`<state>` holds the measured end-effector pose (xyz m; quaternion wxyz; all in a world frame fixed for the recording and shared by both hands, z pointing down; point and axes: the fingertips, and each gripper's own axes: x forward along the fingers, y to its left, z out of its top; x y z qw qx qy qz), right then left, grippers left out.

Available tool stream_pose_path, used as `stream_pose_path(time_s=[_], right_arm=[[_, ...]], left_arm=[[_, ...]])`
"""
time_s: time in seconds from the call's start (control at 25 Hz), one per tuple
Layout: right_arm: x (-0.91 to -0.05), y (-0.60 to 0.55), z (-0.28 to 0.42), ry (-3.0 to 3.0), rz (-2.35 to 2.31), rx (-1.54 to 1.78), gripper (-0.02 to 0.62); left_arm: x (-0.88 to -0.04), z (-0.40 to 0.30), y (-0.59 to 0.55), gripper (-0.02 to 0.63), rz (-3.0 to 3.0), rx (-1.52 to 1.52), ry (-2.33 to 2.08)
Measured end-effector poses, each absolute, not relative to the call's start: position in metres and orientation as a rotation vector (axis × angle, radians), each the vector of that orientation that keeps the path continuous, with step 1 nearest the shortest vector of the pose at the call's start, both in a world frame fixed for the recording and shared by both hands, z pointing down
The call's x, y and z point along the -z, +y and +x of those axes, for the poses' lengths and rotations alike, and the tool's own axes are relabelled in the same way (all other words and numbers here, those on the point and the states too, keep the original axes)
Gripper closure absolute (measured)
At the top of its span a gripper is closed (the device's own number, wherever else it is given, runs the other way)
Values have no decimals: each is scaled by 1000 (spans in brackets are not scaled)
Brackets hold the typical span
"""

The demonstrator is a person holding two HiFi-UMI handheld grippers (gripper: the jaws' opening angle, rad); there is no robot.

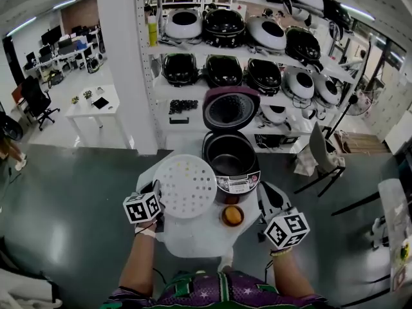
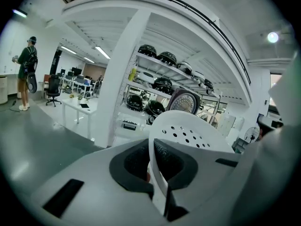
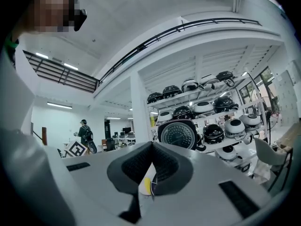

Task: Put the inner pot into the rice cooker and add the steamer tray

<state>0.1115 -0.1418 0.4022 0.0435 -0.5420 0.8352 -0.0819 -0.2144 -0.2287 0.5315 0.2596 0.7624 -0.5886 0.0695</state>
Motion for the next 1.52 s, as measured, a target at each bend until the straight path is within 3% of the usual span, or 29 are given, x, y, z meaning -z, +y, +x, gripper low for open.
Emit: stream_pose_path(time_s=[0.76,1.52], right_arm=[[-382,-190,202,2511,-1681,219,591],[-420,-226,286,2452,-1786,312,591]], left_arm=[[-473,-94,-332,570,2197,-197,-1563],[-521,-24,-415,569,2145,-303,-1534]])
